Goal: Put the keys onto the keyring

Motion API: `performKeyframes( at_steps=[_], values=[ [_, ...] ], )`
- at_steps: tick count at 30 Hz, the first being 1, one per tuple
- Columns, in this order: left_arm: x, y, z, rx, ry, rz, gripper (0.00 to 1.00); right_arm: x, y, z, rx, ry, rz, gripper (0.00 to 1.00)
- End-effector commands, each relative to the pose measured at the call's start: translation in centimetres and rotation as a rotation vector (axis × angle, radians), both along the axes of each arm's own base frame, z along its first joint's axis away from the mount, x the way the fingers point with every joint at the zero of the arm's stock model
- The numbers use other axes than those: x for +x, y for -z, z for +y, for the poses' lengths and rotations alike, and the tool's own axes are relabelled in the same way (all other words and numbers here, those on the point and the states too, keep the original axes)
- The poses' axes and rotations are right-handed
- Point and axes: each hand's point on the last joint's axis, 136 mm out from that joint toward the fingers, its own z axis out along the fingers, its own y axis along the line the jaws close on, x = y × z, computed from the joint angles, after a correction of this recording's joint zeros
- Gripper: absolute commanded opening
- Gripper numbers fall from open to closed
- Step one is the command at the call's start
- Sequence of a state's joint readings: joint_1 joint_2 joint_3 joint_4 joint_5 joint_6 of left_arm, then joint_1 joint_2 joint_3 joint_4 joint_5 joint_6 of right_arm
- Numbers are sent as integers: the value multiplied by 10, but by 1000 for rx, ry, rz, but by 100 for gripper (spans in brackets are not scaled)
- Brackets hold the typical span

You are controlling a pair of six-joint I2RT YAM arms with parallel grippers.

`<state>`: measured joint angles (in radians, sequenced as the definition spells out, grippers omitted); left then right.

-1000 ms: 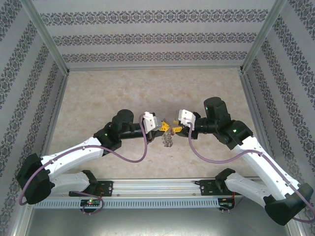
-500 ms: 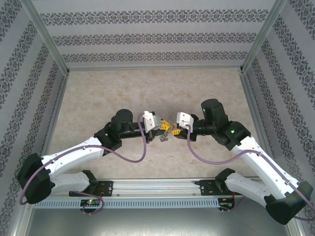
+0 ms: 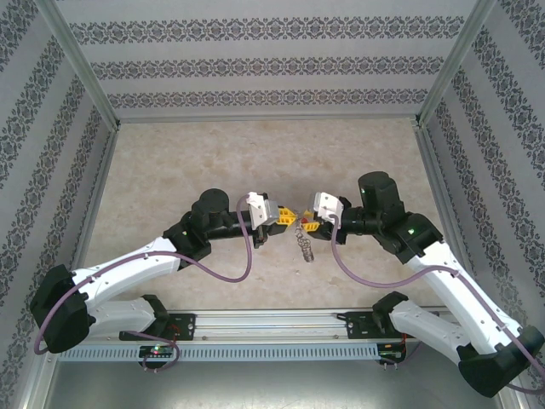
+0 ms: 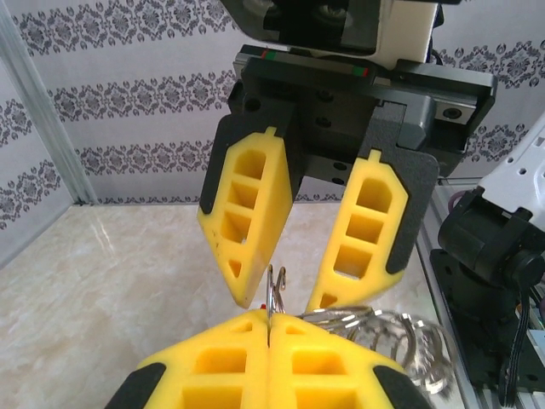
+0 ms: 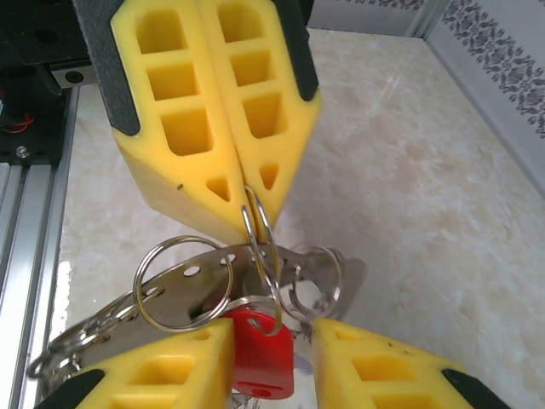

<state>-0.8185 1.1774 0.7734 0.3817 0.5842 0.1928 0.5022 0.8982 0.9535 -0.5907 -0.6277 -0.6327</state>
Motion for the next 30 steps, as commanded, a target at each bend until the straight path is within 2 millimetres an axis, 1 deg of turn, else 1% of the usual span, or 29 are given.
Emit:
performKeyframes(
  at_steps=[1, 3, 7, 11, 13, 16, 23, 30],
  values=[
    [-9, -32, -5, -89, 47, -59, 0, -7, -4, -2, 24, -17, 14, 29],
    [-10, -32, -5, -88, 51, -58, 0, -6, -7, -2, 30, -17, 10, 27],
    [-10, -31, -7, -83, 56, -56, 0, -6, -10, -1, 35, -29, 11, 18],
    [-11, -30, -8, -81, 66, -55, 0, -5, -11, 1, 42, -39, 17, 17],
    [-11, -29, -9, -78, 72, -52, 0, -5, -11, 2, 43, -43, 21, 19],
    [-12, -30, -10, -78, 82, -56, 0, -3, -9, 3, 41, -42, 28, 18],
    [-15, -27, -14, -78, 118, -59, 0, -3, -8, 8, 54, -68, 64, 1],
    [-14, -32, -17, -103, 128, -82, 0, -15, -4, 16, 93, -133, 170, 0]
  ],
)
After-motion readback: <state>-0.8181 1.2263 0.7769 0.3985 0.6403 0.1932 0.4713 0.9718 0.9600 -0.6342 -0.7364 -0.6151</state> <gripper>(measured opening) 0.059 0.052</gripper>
